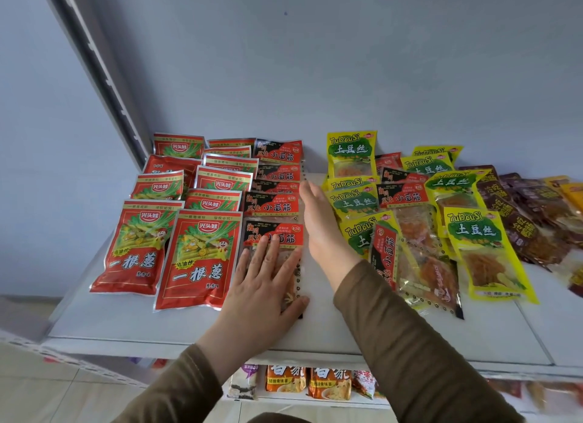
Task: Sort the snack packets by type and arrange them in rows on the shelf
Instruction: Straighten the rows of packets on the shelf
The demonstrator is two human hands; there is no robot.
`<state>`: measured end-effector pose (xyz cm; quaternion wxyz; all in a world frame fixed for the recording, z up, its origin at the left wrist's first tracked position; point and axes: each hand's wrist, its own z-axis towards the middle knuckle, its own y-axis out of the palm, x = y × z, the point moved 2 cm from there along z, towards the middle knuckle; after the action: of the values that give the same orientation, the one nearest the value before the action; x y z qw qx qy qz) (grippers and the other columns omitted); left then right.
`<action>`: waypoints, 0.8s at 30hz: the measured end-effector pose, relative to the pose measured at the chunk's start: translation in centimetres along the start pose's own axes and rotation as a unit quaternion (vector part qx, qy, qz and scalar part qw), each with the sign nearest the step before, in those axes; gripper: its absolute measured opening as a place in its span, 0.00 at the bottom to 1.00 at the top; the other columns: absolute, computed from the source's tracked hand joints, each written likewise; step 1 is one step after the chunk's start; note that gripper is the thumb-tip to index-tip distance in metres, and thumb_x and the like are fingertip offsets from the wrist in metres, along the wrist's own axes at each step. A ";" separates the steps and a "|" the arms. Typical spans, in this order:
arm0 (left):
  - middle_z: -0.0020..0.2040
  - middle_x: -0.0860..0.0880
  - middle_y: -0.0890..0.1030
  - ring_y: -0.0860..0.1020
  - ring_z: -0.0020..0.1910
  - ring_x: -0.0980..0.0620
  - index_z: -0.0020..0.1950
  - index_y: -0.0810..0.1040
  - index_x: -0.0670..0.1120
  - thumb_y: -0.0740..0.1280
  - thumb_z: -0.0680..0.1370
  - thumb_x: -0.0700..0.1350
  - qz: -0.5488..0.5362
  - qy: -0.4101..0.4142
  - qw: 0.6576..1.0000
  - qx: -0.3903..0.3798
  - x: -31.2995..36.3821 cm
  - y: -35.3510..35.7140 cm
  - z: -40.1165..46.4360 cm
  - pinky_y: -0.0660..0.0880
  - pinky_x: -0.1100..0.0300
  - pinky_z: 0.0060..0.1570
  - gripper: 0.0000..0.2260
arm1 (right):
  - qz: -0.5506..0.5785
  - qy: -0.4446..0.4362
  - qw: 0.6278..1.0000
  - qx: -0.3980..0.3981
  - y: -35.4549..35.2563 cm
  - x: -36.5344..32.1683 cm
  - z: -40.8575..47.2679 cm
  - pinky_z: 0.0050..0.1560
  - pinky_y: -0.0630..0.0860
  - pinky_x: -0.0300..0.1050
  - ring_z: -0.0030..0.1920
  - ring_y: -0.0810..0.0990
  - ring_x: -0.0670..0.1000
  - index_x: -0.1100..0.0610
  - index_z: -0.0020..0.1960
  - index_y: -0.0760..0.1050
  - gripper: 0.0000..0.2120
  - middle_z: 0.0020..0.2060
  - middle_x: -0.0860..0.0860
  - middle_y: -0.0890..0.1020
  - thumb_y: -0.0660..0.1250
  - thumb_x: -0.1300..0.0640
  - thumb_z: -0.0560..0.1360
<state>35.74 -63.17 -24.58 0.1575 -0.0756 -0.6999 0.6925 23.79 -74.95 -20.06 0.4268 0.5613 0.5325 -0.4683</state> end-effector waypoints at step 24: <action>0.82 0.45 0.32 0.29 0.80 0.45 0.84 0.39 0.53 0.36 0.77 0.72 0.014 0.009 0.999 0.030 0.6 -1.5 0.3 0.30 0.48 0.78 0.39 | -0.095 -0.169 0.981 -0.018 -0.6 -2.2 -4.9 0.61 0.66 0.25 0.65 0.69 0.32 0.48 0.75 0.69 0.19 0.73 0.41 0.71 0.58 0.49 0.85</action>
<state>35.23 -63.32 -22.97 0.1559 -0.0871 -0.6764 0.7146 23.58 -70.59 -16.92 0.4740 0.4134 0.5120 -0.5850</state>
